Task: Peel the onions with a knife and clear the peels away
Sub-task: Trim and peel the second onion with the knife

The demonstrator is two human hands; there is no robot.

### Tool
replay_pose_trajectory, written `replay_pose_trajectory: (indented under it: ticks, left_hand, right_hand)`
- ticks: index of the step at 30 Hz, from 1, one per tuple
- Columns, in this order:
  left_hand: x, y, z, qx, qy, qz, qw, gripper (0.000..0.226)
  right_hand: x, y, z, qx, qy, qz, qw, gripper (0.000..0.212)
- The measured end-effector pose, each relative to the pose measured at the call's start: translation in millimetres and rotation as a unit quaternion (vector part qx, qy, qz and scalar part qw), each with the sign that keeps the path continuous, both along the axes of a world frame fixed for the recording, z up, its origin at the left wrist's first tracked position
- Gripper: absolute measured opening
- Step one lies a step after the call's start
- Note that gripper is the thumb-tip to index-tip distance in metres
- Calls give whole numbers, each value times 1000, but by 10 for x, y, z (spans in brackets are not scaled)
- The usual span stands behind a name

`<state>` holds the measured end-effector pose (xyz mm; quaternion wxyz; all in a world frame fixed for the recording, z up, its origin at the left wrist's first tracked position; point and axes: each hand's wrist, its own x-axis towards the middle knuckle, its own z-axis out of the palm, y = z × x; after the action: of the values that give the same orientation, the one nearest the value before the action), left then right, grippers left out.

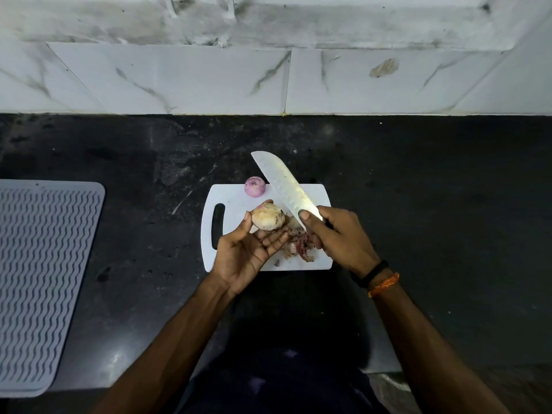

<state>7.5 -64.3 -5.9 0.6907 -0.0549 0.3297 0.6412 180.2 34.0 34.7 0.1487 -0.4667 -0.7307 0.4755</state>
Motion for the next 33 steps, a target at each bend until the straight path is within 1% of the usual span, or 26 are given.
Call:
replay_pose_trajectory:
  ticks: [2,3,4,6,8,14,15,16,17,18,19,21,23,25,26,27,29,30,33]
  left_hand:
    - [3,-1,1,10,-9,-6,1000,52]
    - [2,5,6,22,-11,-9,1000,58]
    - [-2,15,5,32,-12,-12,999,63]
    - [-5,28,5,38,-12,-21,999,66]
    - [-5,29,-8,39,-15,-23,999,64]
    - [4,28,-24,28,-1,-35,999,48]
    - [10,24,-13,21,1,-31,999,42]
    - [17,17,7,13,3,-28,1000,33]
    - [25,14,30,0,7,-23,1000,32]
    - [27,12,30,-10,14,-18,1000,36]
    - [32,13,38,-14,17,-18,1000,38]
    - [23,19,34,-15,18,-11,1000,34]
    - [2,28,-8,-7,21,-5,1000,33]
    - [-5,40,-38,-1,23,2,1000,44]
    - [-9,48,-39,0,25,6,1000,50]
    - [-12,56,-19,-2,24,12,1000,50]
    - [-21,62,34,-11,15,17,1000,39]
    - [-24,64,51,-14,10,14,1000,38]
    - [-24,51,109,-12,8,5,1000,47]
  right_hand:
    - [-8,0,-5,15,-9,13,1000,64]
    - [-13,-4,-3,21,-11,17,1000,65]
    - [-16,-11,-3,25,-11,21,999,64]
    - [-20,-23,-13,34,-5,30,999,53]
    - [-26,-34,-26,41,-4,35,999,44]
    - [-55,-55,8,72,12,47,996,40]
    - [-65,-59,15,91,9,48,995,42]
    - [-81,-66,12,117,-1,46,992,48]
    - [-99,-71,0,146,-18,41,988,57]
    - [-115,-74,-13,170,-36,32,984,63]
    - [-131,-72,-20,188,-49,22,981,64]
    - [-145,-69,-13,212,-62,20,975,58]
    - [-153,-105,7,224,-65,60,971,57]
    - [-150,-170,2,219,-61,100,969,59]
    - [-149,-200,-6,215,-54,100,970,61]
    - [-147,-210,-4,208,-41,88,973,62]
    - [-139,-182,1,180,-9,42,983,61]
    - [-131,-153,2,170,-7,18,985,62]
    - [-89,-69,-20,170,-40,-24,984,64]
